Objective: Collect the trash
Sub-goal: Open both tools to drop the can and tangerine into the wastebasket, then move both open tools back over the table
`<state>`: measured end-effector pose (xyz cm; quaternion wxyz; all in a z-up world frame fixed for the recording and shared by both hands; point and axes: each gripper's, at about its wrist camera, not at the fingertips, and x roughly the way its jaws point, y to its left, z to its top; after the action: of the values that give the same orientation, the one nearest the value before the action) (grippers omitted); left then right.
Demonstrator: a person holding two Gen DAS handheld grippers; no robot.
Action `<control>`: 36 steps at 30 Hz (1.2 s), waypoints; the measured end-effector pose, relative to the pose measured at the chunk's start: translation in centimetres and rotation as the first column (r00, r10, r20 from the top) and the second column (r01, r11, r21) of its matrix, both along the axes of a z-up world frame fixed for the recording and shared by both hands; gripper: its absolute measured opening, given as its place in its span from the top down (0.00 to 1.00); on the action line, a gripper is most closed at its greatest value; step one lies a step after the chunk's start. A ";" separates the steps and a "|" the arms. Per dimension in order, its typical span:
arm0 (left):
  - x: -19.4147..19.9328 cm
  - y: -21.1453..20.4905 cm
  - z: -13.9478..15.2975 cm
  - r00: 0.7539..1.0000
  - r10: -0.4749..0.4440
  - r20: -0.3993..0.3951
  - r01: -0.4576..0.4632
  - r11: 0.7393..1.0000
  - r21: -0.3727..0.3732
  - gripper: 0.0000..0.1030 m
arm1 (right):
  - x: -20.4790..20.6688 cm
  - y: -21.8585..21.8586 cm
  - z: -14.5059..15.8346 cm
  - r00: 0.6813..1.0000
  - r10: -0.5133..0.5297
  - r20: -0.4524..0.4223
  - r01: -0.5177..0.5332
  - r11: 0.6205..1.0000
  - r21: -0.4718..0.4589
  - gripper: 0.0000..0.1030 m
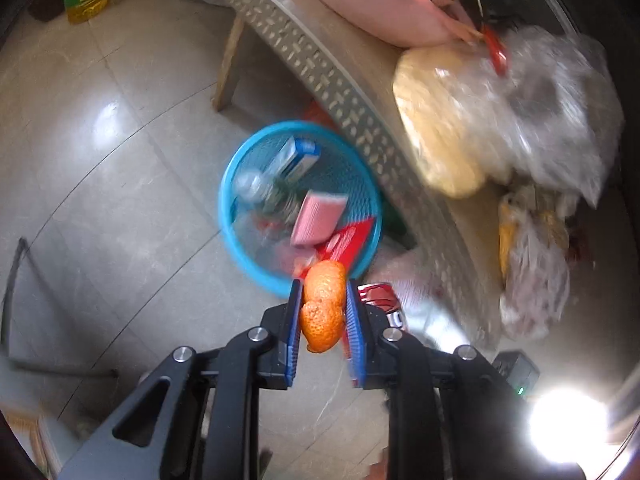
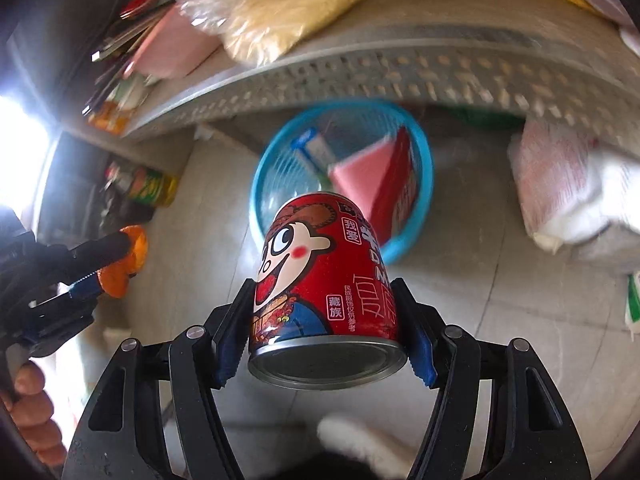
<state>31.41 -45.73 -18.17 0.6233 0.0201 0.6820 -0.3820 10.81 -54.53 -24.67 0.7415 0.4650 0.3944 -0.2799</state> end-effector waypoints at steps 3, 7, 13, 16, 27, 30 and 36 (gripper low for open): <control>1.2 -1.6 -2.2 0.999 0.029 -0.045 -0.030 0.999 -0.033 0.54 | 2.3 -1.0 -1.8 0.998 -0.067 0.014 0.068 0.992 -0.108 0.37; 1.9 -2.0 -4.2 0.993 0.095 -0.074 -0.097 0.995 -0.020 0.43 | 3.7 -1.2 -4.7 0.993 -0.102 -0.061 0.088 0.976 -0.198 0.31; 2.0 -0.7 -2.8 0.994 0.089 -0.067 -0.093 0.994 -0.052 0.42 | 0.6 -0.1 -4.2 0.991 -0.120 -0.067 0.099 0.961 -0.256 0.31; 2.0 0.5 -1.2 0.994 0.099 -0.055 -0.103 0.992 -0.070 0.42 | -1.5 0.3 -3.5 0.989 -0.131 -0.067 0.107 0.954 -0.279 0.31; -1.6 8.3 7.5 0.998 0.022 0.062 -0.017 0.995 -0.095 0.34 | -6.9 5.1 -0.4 0.993 0.007 -0.121 -0.050 0.933 -0.356 0.31; -2.7 12.4 10.8 0.993 0.046 0.109 -0.031 0.989 -0.143 0.29 | -7.7 7.1 1.1 0.987 0.075 -0.140 -0.124 0.916 -0.383 0.30; -5.7 22.3 16.1 0.954 0.173 0.243 -0.103 0.956 -0.274 0.16 | -7.5 9.8 6.0 0.976 0.191 -0.107 -0.219 0.870 -0.441 0.20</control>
<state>25.74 -23.40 -2.11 0.7313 -0.0587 0.5368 -0.4166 3.32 -44.76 -18.63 0.8421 0.2277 0.3881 -0.2972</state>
